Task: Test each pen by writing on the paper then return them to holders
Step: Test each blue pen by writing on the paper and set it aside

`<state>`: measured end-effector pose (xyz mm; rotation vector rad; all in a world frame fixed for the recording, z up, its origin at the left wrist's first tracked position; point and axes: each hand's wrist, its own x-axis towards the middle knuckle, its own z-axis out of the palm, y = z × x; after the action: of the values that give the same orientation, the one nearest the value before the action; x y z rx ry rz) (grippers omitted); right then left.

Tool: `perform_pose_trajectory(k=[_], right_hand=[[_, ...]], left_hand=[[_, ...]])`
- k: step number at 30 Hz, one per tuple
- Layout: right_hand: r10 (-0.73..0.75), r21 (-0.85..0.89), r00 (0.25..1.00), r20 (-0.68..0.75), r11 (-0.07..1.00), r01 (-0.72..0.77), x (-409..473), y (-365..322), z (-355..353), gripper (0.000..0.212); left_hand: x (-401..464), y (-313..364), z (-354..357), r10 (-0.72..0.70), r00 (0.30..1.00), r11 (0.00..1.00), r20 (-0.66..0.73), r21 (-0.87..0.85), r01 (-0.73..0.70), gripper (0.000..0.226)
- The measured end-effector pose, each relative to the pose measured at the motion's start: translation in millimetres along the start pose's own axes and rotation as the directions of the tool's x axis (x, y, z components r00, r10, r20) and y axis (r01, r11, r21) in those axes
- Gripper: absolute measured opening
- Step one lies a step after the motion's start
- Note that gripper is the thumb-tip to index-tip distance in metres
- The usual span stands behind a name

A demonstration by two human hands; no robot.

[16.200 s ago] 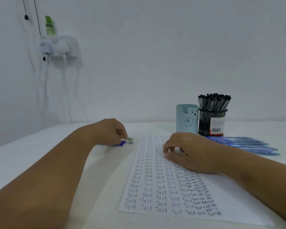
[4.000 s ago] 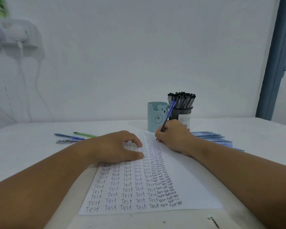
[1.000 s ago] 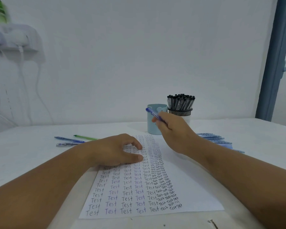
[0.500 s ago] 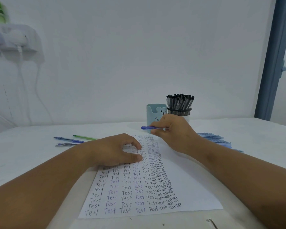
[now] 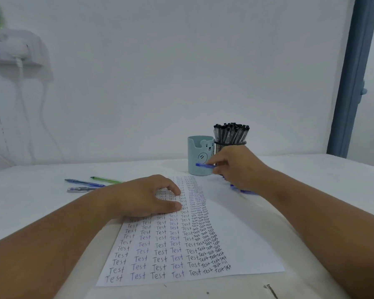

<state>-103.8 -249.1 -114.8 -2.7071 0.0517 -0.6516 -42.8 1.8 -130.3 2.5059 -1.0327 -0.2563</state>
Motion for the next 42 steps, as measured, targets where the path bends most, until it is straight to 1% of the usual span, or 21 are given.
perform_pose_trajectory(k=[3,9,12,14,18,23,28,31,34,36,37,38,39,40,42], right_hand=[[0.039,-0.172,0.997,0.063,0.985,-0.027,-1,9,-12,0.020],[0.190,-0.365,0.979,0.068,0.919,-0.153,-4,17,-26,0.032],[0.251,-0.477,0.965,0.080,0.860,-0.184,-3,22,-26,0.029],[0.270,-0.509,0.960,0.074,0.838,-0.196,-3,26,-25,0.032],[0.277,-0.483,0.954,0.113,0.855,-0.191,-4,27,-26,0.039],[0.225,-0.447,0.965,0.138,0.883,-0.142,-8,15,-28,0.043],[0.170,-0.411,0.973,0.153,0.907,-0.094,-13,0,-21,0.037],[0.072,-0.367,0.990,0.120,0.930,-0.023,-14,-13,-6,0.034],[-0.061,-0.278,0.992,0.115,0.956,0.091,-17,-31,11,0.023],[-0.134,-0.243,0.982,0.132,0.956,0.163,-21,-44,19,0.023],[-0.167,-0.235,0.977,0.136,0.952,0.195,-24,-50,22,0.025],[-0.196,-0.230,0.971,0.138,0.947,0.224,-26,-54,25,0.026],[-0.217,-0.226,0.966,0.144,0.943,0.246,-27,-58,27,0.027],[-0.232,-0.221,0.961,0.151,0.940,0.261,-29,-60,28,0.028],[-0.255,-0.203,0.952,0.169,0.936,0.287,-30,-62,31,0.028]], left_hand=[[1,-2,1,-0.001,1.000,1.000,-0.003,-0.005,0.001,0.042],[2,-1,1,0.003,1.000,1.000,-0.002,-0.006,-0.003,0.040],[2,0,0,0.006,1.000,1.000,0.000,0.008,-0.006,0.040],[1,1,0,0.006,1.000,1.000,0.001,0.013,-0.006,0.040],[0,1,0,0.010,1.000,1.000,0.004,0.009,-0.010,0.041],[-1,-1,-1,0.012,1.000,1.000,0.008,0.013,-0.012,0.042],[0,-2,-1,0.009,1.000,1.000,0.005,0.003,-0.009,0.041],[0,-2,0,0.012,1.000,1.000,-0.009,0.004,-0.012,0.040],[1,-4,-2,-0.002,0.997,1.000,-0.074,-0.009,0.002,0.038],[3,-9,-5,0.020,0.989,0.999,-0.150,-0.038,-0.026,0.040],[3,-11,-8,0.036,0.978,0.998,-0.204,-0.045,-0.046,0.036],[3,-14,-12,0.047,0.965,0.997,-0.259,-0.040,-0.060,0.026],[2,-17,-17,0.050,0.949,0.998,-0.311,-0.025,-0.061,0.016],[1,-21,-24,0.047,0.932,0.999,-0.360,-0.004,-0.052,0.012],[-4,-33,-39,0.025,0.908,0.999,-0.419,0.043,-0.008,0.020]])
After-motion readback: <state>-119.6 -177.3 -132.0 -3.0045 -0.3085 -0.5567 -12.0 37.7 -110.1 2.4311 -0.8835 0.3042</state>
